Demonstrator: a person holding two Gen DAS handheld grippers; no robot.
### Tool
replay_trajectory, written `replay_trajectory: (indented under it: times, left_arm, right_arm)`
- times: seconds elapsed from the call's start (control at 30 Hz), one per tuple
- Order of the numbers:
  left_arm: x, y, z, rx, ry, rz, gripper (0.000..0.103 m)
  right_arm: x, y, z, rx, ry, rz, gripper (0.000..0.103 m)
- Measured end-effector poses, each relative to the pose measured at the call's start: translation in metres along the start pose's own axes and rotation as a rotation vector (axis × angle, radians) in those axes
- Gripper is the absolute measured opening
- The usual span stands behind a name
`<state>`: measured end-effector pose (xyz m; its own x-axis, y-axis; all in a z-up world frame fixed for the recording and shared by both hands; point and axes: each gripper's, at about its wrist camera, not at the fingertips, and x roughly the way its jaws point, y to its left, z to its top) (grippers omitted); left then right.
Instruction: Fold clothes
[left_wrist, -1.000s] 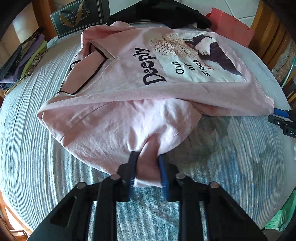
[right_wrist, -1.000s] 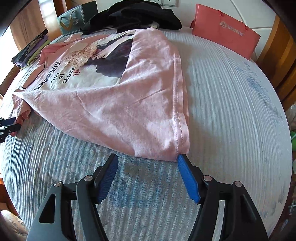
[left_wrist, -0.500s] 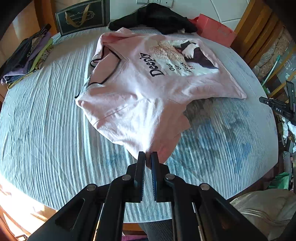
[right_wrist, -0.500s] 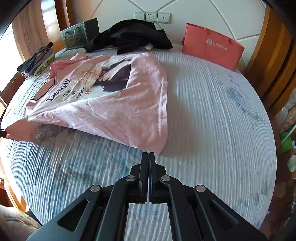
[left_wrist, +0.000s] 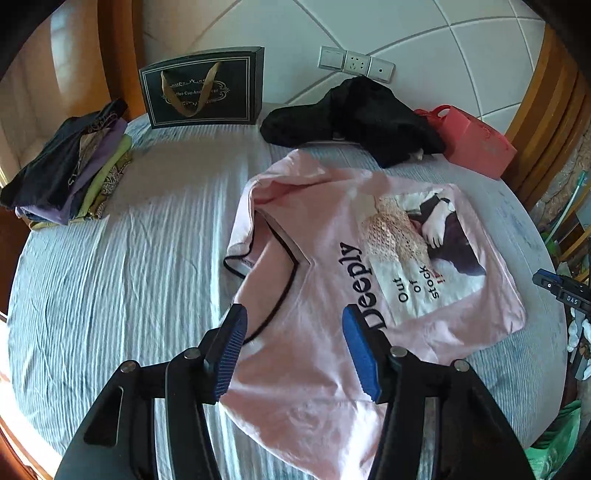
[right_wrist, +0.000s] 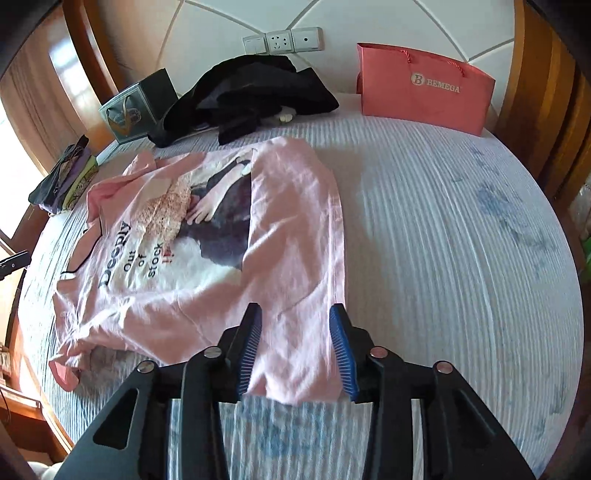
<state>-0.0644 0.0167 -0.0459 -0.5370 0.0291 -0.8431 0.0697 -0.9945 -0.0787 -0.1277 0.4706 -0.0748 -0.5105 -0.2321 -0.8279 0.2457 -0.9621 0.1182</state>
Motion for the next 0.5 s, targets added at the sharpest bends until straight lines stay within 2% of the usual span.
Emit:
replay_trajectory:
  times: [0.03, 0.17, 0.33, 0.5]
  left_arm:
    - [0.009, 0.002, 0.012, 0.004, -0.001, 0.005, 0.055]
    - [0.047, 0.01, 0.054, 0.031, 0.011, -0.01, 0.055]
    - [0.101, 0.013, 0.093, 0.094, 0.052, -0.002, 0.055]
    - [0.151, 0.013, 0.116, 0.137, 0.103, -0.018, 0.055]
  right_arm:
    - [0.003, 0.003, 0.013, -0.003, -0.011, -0.001, 0.057]
    - [0.019, 0.009, 0.062, 0.018, -0.026, 0.005, 0.057]
    - [0.057, 0.009, 0.121, 0.052, 0.018, -0.017, 0.061]
    - [0.105, 0.011, 0.163, 0.068, 0.081, -0.029, 0.071]
